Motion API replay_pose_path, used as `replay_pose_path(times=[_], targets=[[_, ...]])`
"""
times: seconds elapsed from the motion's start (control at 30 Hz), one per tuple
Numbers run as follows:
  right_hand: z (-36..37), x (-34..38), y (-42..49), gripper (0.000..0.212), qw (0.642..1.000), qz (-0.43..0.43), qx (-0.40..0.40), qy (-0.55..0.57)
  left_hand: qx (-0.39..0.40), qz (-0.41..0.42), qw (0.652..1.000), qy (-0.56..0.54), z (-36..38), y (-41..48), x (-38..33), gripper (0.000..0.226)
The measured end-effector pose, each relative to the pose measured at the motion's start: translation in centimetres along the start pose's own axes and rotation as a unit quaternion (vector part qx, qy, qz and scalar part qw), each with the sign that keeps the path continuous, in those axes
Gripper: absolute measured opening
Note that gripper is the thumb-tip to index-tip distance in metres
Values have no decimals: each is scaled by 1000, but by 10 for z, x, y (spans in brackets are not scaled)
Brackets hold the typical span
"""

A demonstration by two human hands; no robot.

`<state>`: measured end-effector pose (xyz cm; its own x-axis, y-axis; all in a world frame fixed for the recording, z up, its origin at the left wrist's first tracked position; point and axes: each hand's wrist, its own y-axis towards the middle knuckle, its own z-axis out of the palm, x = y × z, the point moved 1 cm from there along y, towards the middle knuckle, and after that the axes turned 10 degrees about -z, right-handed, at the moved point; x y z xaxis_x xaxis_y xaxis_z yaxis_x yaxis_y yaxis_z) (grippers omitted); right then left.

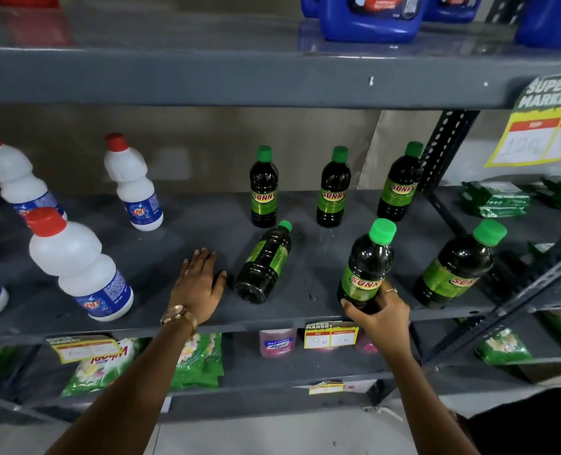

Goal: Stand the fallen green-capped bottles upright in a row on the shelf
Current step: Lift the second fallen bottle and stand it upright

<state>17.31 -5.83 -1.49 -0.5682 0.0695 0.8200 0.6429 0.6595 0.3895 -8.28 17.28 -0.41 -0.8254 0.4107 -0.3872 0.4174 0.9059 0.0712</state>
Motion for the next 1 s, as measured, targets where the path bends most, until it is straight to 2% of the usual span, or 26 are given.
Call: replay_pose_path(times=[0.13, 0.2, 0.33, 0.4, 0.47, 0.5, 0.57, 0.63, 0.7, 0.8, 0.87, 0.93, 1.0], targets=[[1, 3, -2, 49, 1000, -15, -1, -4, 3, 2, 1000, -1, 0, 0, 0, 53], [2, 4, -4, 57, 1000, -20, -6, -1, 3, 1, 1000, -1, 0, 0, 0, 53], [3, 7, -27, 108, 995, 10, -58, 82, 9, 0, 1000, 2, 0, 0, 0, 54], [5, 13, -43, 118, 993, 36, -67, 88, 9, 0, 1000, 2, 0, 0, 1, 54], [8, 23, -58, 113, 992, 51, -88, 69, 9, 1, 1000, 3, 1, 0, 1, 54], [11, 29, -65, 102, 991, 46, -115, 50, 11, 1, 1000, 3, 1, 0, 1, 54], [22, 41, -78, 67, 987, 8, -156, 27, 12, 1, 1000, 5, 0, 1, 2, 54], [40, 57, -83, 37, 995, -11, -91, 50, 11, 2, 1000, 6, 0, 1, 2, 54], [59, 78, -74, 32, 996, 28, 19, 79, 8, 2, 1000, 5, 0, 0, 2, 54], [85, 100, -27, 50, 991, 82, 87, 61, 8, 4, 1000, 18, -2, 1, 3, 55], [101, 111, 17, 78, 976, 141, 166, -22, 19, 5, 1000, 24, -6, 0, 5, 58], [115, 119, 52, 107, 943, 222, 240, -63, 27, 4, 1000, 12, -7, -1, 6, 60], [126, 122, 72, 111, 926, 277, 256, -28, 23, 1, 1000, 4, -7, -1, 7, 56]])
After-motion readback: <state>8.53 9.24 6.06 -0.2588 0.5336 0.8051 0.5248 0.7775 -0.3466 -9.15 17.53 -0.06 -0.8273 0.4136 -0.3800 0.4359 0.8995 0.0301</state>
